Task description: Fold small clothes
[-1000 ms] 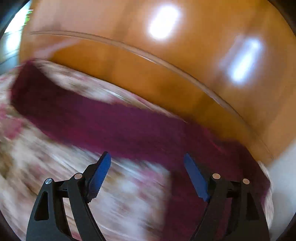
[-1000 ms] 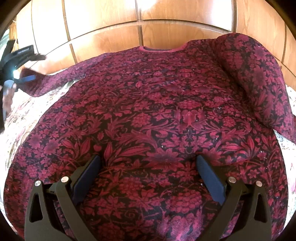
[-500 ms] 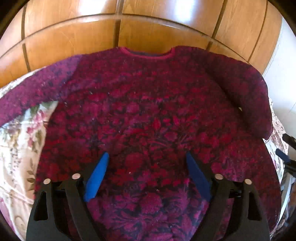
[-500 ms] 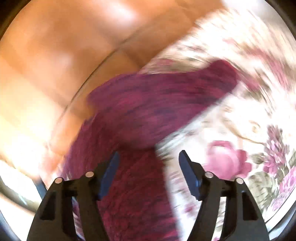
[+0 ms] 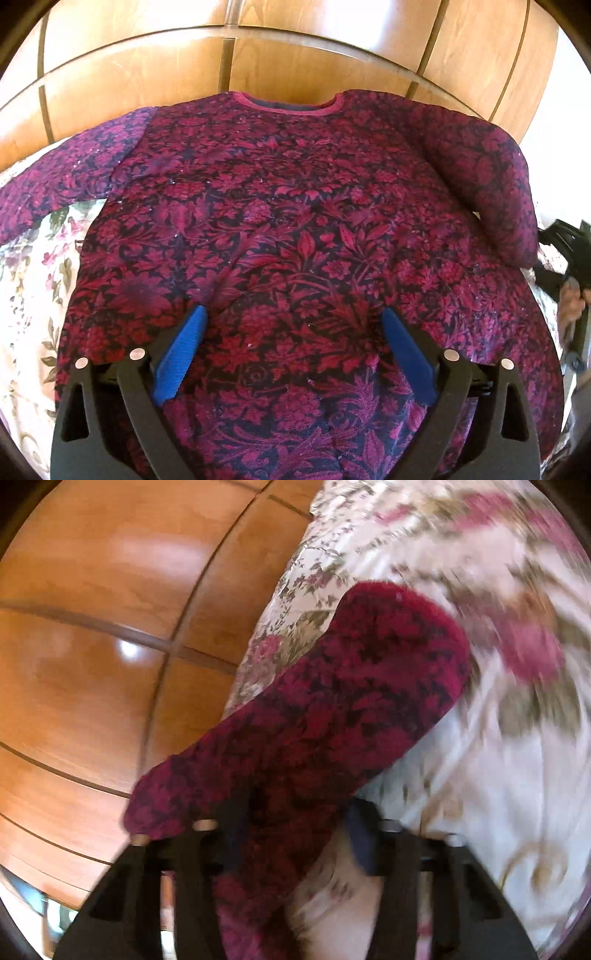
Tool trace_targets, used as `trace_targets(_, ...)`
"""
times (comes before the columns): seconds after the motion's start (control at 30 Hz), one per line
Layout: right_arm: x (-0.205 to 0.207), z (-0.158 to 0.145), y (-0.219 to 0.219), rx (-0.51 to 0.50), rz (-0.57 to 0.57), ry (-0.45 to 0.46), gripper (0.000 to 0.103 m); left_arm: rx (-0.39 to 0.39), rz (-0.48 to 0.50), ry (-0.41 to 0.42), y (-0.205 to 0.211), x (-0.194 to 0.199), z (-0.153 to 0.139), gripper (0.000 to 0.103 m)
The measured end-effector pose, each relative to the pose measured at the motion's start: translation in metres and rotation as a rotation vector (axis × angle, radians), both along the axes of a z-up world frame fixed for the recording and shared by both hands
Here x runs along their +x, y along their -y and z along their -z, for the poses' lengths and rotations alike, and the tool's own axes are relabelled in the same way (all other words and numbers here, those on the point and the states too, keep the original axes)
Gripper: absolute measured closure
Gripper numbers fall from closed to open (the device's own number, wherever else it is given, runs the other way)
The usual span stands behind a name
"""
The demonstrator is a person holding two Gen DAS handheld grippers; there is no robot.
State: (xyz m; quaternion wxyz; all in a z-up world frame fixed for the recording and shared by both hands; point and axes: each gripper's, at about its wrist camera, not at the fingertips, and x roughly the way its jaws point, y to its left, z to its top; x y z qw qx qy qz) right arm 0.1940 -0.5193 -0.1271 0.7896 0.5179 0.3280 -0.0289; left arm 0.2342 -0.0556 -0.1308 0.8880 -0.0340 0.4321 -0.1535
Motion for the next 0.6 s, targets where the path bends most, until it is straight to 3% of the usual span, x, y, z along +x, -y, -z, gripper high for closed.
trace_targets(0.1, 0.014, -0.021, 0.016, -0.121, 0.006, 0.000, 0.085, 0.001, -0.001, 0.001, 0.001, -0.003, -0.001, 0.008)
trace_targets(0.33, 0.056, -0.073, 0.060, -0.414, 0.076, -0.009, 0.087, 0.016, -0.003, 0.002, 0.010, 0.003, -0.001, 0.006)
trace_targets(0.5, 0.083, -0.083, 0.081, -0.631, 0.126, -0.080, 0.087, 0.022, -0.003, 0.001, 0.011, 0.004, 0.000, 0.006)
trace_targets(0.6, 0.108, -0.066, 0.082, -0.791, 0.126, -0.185, 0.087, 0.027, -0.003, 0.001, 0.011, 0.004, 0.000, 0.005)
